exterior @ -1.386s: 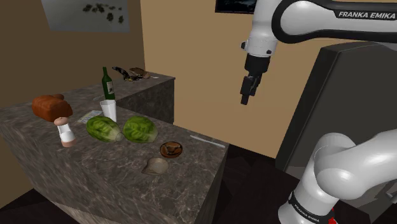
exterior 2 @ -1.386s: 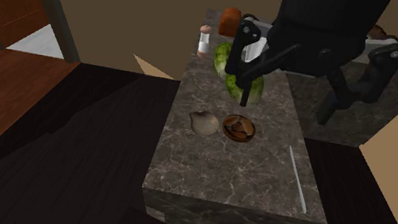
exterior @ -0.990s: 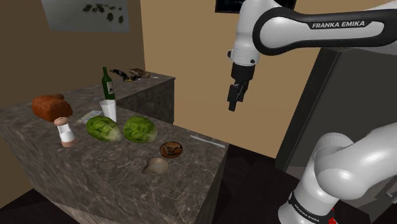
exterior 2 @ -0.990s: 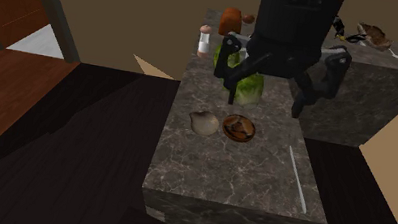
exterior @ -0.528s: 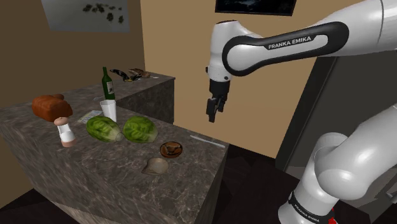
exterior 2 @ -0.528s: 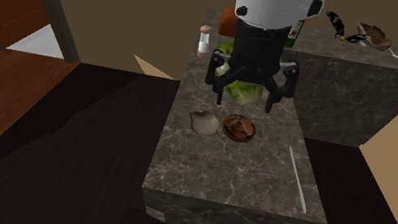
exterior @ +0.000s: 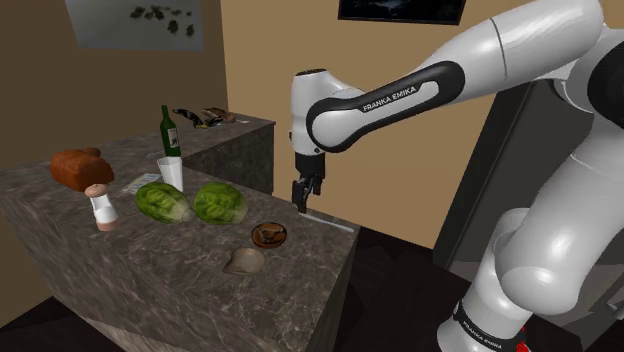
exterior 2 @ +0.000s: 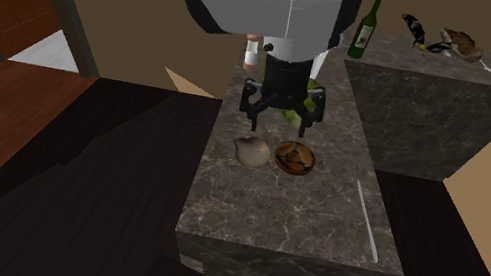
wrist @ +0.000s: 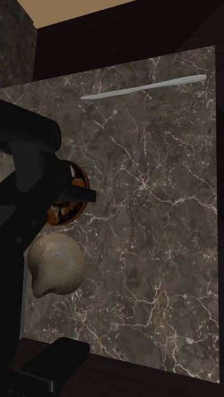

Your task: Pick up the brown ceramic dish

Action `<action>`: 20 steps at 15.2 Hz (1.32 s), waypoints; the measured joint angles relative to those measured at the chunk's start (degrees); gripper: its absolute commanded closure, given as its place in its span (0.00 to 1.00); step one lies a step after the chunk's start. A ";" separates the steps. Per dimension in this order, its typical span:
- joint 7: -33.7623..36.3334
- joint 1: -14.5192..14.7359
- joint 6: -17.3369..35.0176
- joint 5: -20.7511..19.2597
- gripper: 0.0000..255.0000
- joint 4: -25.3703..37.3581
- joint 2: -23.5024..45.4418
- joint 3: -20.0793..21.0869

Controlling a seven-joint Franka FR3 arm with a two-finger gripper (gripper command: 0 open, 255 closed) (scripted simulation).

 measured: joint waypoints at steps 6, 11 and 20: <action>1.51 0.86 4.98 -2.63 0.00 7.18 13.51 1.22; 3.04 2.39 7.30 -5.08 0.00 14.21 24.14 1.80; 4.21 6.29 7.57 -8.87 0.00 32.06 44.41 1.54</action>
